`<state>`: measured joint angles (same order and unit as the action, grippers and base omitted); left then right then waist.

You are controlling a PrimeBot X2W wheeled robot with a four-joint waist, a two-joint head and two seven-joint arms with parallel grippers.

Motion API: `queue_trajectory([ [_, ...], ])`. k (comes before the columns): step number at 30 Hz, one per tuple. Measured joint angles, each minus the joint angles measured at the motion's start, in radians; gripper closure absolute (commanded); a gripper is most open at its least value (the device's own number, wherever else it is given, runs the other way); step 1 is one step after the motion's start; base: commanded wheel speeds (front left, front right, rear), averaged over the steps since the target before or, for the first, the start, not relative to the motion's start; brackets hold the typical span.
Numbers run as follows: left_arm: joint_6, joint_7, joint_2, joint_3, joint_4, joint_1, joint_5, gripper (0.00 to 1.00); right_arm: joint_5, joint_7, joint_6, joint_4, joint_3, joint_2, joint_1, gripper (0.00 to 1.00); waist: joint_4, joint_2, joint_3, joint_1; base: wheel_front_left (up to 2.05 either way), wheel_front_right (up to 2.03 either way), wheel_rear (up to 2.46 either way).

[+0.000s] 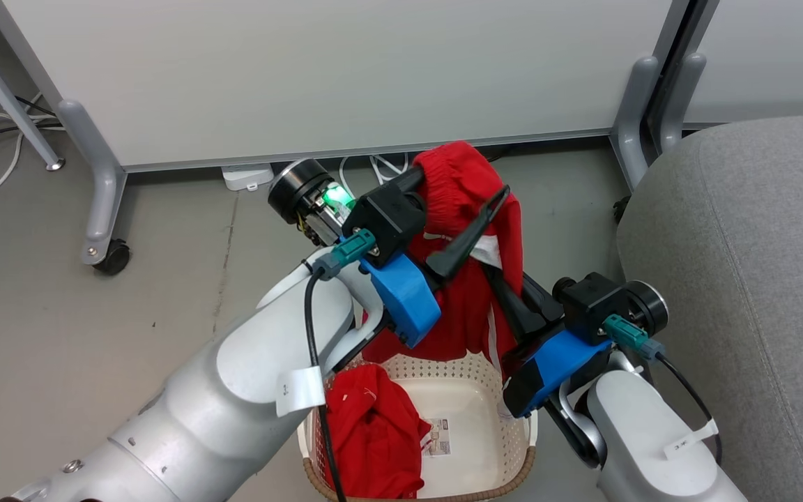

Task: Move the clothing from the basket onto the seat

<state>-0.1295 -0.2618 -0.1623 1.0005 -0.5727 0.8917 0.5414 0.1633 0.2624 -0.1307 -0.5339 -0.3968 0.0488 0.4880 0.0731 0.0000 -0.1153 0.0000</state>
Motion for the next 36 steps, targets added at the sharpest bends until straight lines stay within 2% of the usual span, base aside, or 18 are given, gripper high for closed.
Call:
queue_trajectory([
  [9,0.000,0.000,0.006,0.032,-0.021,-0.031,0.030,0.00,0.005,0.000,0.000,0.018,0.044,0.000,-0.010,1.00,0.005,0.0000,0.005,0.0000,0.00,0.00,0.00],
  [20,0.000,0.000,-0.003,0.017,-0.007,-0.087,0.018,0.00,0.001,0.000,0.000,0.060,0.138,0.000,-0.038,1.00,-0.007,0.0000,-0.002,0.0000,0.00,0.00,0.00],
  [27,0.007,0.000,-0.026,-0.011,0.012,-0.126,-0.006,0.00,-0.004,0.000,0.000,0.105,0.169,0.000,-0.061,1.00,-0.054,0.0000,-0.013,0.0000,0.00,0.00,0.00],
  [36,0.019,0.000,-0.048,-0.036,0.052,-0.165,-0.034,0.00,-0.022,0.000,0.000,0.156,0.212,0.001,-0.091,1.00,-0.145,0.0000,-0.030,0.0000,0.00,0.00,0.00],
])
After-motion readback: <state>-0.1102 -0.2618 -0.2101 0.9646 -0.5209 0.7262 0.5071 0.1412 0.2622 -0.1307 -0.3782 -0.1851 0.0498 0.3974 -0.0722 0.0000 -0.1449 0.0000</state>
